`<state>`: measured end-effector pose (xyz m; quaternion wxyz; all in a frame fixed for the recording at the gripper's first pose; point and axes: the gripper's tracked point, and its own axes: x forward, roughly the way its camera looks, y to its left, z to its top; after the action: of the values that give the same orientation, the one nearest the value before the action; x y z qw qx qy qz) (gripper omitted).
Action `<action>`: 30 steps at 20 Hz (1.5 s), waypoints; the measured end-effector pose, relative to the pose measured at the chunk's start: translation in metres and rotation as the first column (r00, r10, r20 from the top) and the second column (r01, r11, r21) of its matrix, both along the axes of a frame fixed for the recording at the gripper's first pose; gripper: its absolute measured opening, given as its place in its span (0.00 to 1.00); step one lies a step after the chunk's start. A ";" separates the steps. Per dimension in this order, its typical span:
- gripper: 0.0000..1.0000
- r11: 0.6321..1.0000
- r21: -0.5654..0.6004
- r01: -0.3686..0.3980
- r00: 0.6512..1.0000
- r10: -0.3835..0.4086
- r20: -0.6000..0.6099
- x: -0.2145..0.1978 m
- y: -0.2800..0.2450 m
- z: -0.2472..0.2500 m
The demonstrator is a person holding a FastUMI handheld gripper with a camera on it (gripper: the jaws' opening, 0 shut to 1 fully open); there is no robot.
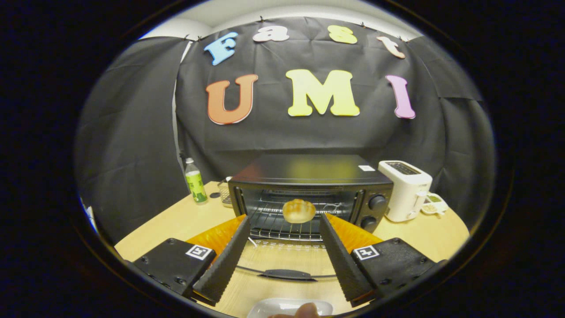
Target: Open the toaster oven, put the food inside, and close the toaster oven door.
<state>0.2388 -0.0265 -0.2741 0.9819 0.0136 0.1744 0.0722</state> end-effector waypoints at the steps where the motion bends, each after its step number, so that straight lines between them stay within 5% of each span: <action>1: 1.00 1.000 -0.003 0.000 1.000 0.000 0.015 -0.014 -0.001 0.006; 11: 1.00 0.999 -0.048 -0.012 1.000 0.012 0.001 -0.082 -0.003 -0.031; 30: 1.00 0.999 -0.042 0.004 0.902 -0.022 -0.431 -0.040 -0.002 -0.172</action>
<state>0.1992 -0.0283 -0.4458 0.9196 0.0108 0.3884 0.0573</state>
